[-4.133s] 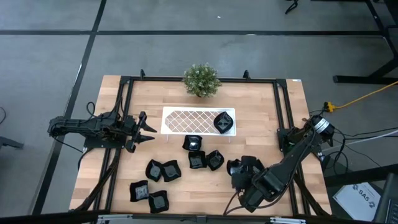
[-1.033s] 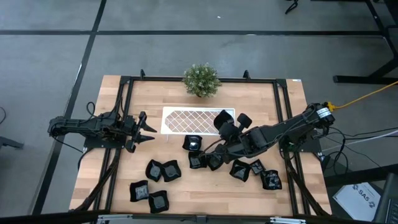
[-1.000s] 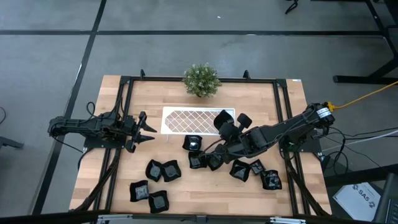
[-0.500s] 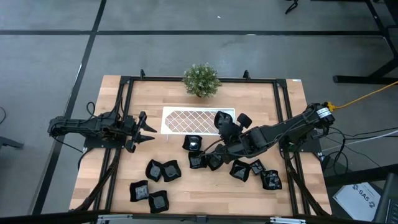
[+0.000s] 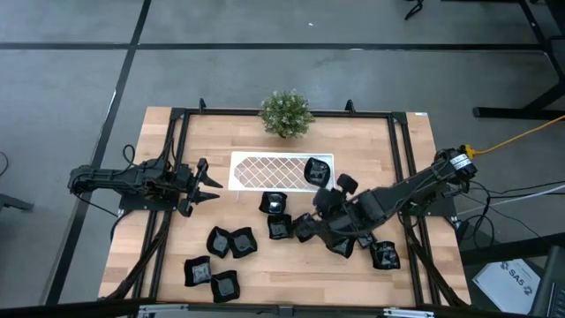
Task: Pick & Place Mini shaped plates
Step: Put the black distorted square plate on the shelf
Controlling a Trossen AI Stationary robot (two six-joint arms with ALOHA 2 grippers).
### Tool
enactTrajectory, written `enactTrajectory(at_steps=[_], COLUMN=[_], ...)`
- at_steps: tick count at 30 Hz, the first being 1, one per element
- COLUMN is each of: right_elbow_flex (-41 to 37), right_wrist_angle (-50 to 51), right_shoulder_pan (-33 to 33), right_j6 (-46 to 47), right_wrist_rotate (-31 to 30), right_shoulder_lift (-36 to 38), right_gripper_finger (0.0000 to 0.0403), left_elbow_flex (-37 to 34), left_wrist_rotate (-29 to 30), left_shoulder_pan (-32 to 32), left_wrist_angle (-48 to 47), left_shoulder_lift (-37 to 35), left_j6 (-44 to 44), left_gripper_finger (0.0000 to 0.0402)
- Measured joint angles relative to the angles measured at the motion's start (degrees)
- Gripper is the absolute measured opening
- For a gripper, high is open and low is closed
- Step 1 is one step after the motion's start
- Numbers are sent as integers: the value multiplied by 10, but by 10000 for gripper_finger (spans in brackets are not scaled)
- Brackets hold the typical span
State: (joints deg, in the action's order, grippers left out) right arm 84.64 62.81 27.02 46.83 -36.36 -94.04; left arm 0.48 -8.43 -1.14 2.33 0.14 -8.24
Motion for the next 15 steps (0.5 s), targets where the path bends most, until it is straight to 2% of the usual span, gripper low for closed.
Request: enactTrajectory(at_steps=[8, 15], right_elbow_flex=[-34, -86], right_wrist_angle=[-58, -86], right_shoulder_pan=[64, 102], right_j6=[-22, 10], right_wrist_rotate=[0, 22], right_shoulder_lift=[0, 0], right_gripper_finger=[113, 113], left_elbow_flex=[0, 0], left_wrist_rotate=[0, 0], left_shoulder_pan=[0, 0], left_wrist_angle=[0, 0], left_shoulder_lift=[0, 0], left_j6=[0, 0], left_gripper_finger=[143, 143])
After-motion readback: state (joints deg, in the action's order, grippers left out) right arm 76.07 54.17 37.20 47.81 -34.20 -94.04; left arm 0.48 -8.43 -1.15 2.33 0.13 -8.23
